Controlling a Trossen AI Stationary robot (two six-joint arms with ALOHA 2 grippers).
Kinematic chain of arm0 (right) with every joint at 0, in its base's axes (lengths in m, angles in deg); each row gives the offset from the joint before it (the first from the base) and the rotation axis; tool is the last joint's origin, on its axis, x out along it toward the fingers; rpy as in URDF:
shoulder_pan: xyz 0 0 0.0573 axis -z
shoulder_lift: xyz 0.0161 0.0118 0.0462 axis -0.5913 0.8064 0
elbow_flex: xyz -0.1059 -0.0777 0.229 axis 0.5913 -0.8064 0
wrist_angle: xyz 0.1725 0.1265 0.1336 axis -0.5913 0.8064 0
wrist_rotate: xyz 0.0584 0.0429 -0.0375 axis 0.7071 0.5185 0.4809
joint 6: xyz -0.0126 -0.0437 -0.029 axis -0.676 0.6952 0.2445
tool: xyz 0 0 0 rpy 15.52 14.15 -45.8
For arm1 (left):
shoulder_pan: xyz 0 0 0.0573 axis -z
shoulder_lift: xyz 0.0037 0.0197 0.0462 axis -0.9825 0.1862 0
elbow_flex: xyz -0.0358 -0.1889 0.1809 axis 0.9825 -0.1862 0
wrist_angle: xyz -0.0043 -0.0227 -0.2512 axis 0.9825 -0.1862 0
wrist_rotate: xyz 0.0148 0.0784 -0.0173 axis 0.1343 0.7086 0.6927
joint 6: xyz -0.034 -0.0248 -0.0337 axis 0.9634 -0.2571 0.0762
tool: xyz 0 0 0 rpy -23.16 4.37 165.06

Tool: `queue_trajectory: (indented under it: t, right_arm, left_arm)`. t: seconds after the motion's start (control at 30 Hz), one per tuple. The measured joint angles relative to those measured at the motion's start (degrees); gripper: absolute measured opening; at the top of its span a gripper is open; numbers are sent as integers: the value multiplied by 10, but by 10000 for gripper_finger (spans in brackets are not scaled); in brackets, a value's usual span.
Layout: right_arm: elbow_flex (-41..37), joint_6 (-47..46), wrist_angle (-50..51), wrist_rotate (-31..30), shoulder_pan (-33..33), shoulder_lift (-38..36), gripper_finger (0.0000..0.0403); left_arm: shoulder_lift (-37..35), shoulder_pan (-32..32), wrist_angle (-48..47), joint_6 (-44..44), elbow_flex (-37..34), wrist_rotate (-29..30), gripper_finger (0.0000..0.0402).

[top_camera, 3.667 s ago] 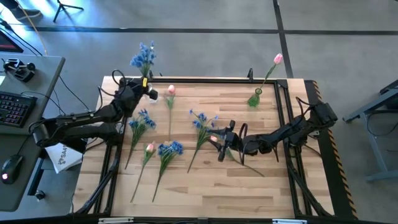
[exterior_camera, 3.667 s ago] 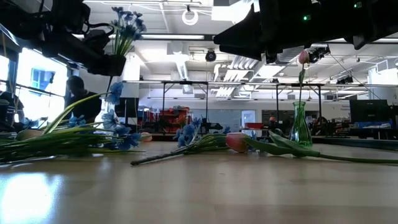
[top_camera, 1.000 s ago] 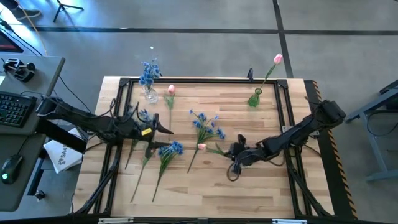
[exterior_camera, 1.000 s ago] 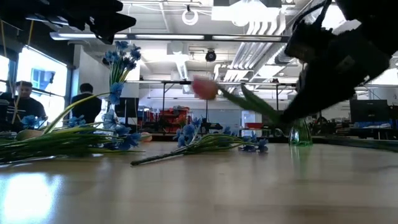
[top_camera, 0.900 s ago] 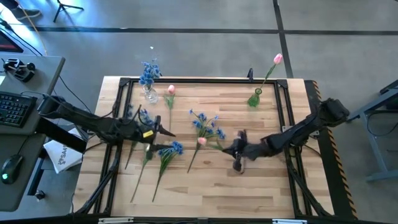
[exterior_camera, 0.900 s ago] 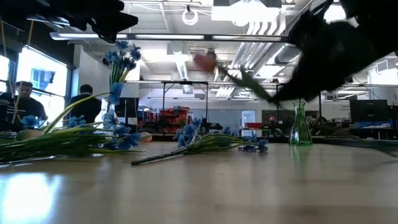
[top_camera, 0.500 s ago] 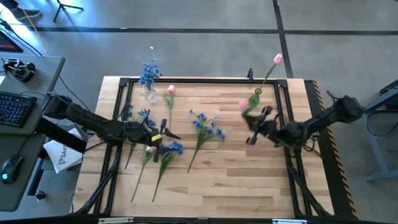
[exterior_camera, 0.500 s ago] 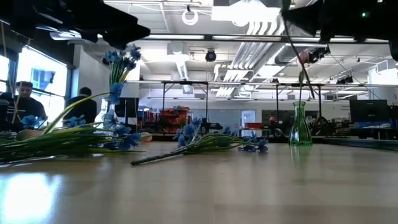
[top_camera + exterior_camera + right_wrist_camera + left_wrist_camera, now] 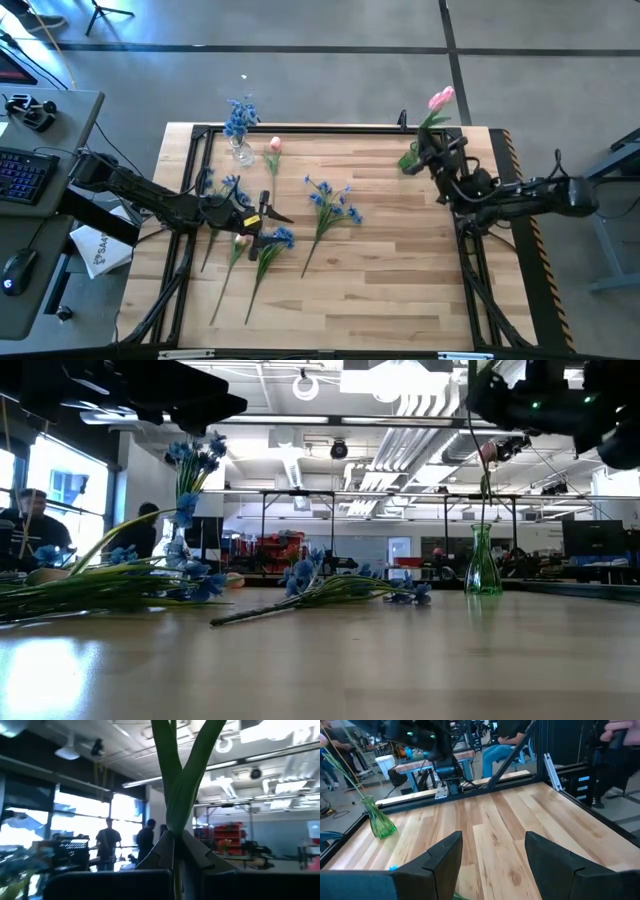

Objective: Sort flowers into vase by color
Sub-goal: Put the bottom right pink tulip into the green vase

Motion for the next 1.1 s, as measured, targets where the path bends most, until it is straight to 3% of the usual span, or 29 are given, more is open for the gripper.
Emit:
queue_trajectory:
  t: [0.2, 0.43, 0.87, 1.1]
  right_arm:
    - [0, -77, 0, 52, 118, 2, 0]
    - [0, -141, 0, 83, 195, 46, 0]
    - [0, -170, -1, 82, 226, 91, 1]
    - [1, -169, 10, 82, 226, 91, 41]
  left_arm:
    - [0, 0, 0, 1, 0, 0, 204]
    - [0, 0, 0, -4, 0, 0, 204]
    - [0, 0, 0, -4, 0, 0, 204]
    - [0, 0, 0, -3, 0, 0, 204]
